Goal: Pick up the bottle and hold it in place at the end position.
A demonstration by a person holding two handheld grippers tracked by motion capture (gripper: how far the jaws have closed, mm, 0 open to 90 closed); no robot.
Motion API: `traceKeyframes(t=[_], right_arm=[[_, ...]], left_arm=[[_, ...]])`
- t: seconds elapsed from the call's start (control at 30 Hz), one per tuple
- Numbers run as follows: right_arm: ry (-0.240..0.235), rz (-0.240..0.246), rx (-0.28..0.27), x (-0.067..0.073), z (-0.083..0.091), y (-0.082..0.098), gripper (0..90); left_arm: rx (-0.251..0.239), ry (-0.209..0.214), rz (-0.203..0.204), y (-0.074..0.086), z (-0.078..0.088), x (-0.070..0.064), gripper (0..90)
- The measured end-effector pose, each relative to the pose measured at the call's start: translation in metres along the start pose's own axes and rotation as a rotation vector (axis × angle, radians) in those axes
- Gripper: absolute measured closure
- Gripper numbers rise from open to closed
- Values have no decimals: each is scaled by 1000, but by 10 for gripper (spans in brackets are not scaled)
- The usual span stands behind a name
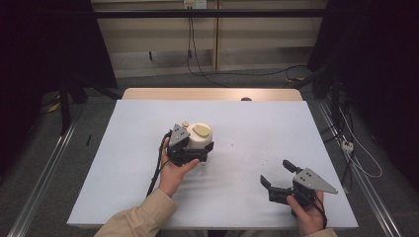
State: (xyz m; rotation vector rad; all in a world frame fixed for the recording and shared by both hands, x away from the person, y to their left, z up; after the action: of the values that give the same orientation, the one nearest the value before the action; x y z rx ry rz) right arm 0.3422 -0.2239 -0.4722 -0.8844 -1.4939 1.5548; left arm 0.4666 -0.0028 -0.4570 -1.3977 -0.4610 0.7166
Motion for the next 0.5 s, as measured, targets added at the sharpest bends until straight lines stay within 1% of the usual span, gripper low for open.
traceKeyframes(t=[0.07, 0.2, 0.3, 0.4, 0.47, 0.5], right_arm=[[0, -1, 0, 0, 0, 0, 49], [2, -2, 0, -1, 0, 0, 49], [1, -3, -2, -1, 0, 0, 49], [1, -3, -1, -1, 0, 0, 49], [0, -3, -1, -1, 0, 0, 49], [0, -2, -2, -1, 0, 0, 49]], left_arm=[[-5, 2, 7, -1, -2, -1, 59], [-2, 4, 3, 1, -5, 0, 59], [-3, 0, 7, 2, -8, 0, 59], [8, 1, 5, 3, -10, 1, 59], [-3, 2, 13, 1, -12, -1, 59], [-1, 5, 6, 0, -12, -1, 59]])
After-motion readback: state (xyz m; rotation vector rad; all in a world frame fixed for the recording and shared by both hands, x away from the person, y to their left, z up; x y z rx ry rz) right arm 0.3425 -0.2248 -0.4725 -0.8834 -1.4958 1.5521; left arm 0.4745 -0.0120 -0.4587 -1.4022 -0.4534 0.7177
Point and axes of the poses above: each handheld gripper's, and its own axes: z roughly backward along the jaws, y roughly out of its underside, x roughly to its left, the point moved 10 cm from there along -z, roughly forward along the jaws, and after that the axes turned 11 degrees about -x, right-handed, at the moved point
